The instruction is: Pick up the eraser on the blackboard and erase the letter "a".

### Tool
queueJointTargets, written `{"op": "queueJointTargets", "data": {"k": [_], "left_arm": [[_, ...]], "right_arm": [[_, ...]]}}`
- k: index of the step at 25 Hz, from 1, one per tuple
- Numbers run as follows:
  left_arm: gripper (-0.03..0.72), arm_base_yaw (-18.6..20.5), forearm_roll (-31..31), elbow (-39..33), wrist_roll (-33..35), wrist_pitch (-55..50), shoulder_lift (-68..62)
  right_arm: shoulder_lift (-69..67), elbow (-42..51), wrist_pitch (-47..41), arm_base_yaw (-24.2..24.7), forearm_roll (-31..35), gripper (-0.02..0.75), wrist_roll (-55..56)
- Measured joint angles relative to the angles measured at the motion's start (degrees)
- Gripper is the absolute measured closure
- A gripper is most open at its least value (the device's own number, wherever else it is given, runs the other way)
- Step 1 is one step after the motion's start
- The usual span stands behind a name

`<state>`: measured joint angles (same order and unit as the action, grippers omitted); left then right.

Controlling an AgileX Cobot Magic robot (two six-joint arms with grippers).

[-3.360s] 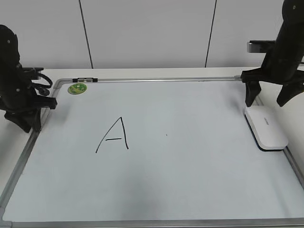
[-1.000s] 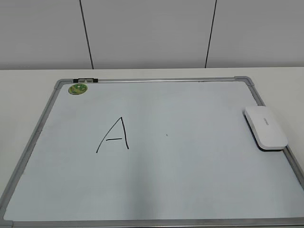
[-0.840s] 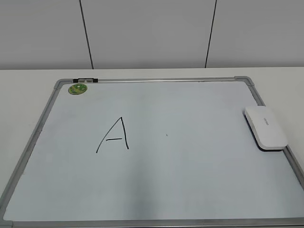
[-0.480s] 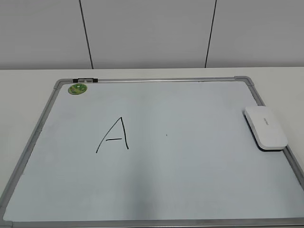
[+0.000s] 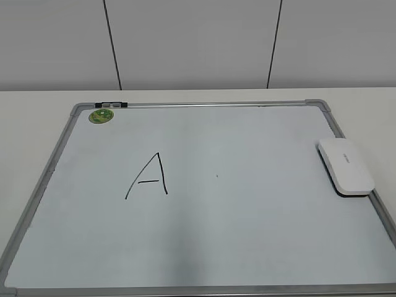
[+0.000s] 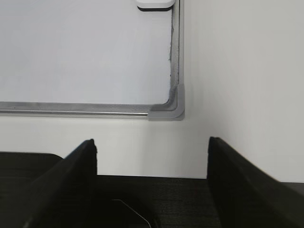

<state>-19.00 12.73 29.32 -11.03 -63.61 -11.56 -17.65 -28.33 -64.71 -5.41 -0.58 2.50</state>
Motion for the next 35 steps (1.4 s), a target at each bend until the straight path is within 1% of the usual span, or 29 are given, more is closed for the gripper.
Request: {"op": "queueJointTargets", "data": {"k": [4, 27, 30, 35], "left_arm": [[0.215, 0.0, 0.0, 0.0, 0.0, 0.0, 1.83], [0.215, 0.0, -0.59, 0.0, 0.13, 0.0, 2.67], [0.215, 2.1, -0.59, 0.0, 0.13, 0.0, 3.43], [0.215, 8.05, -0.59, 0.0, 0.13, 0.0, 6.37]], "right_arm": [[0.0, 0.0, 0.0, 0.0, -2.01, 0.202, 2.43], [0.23, 0.0, -0.44, 0.0, -1.51, 0.202, 3.03], [1.18, 0.0, -0.44, 1.11, -1.49, 0.202, 3.03], [5.99, 0.0, -0.44, 4.49, -1.49, 0.202, 3.03]]}}
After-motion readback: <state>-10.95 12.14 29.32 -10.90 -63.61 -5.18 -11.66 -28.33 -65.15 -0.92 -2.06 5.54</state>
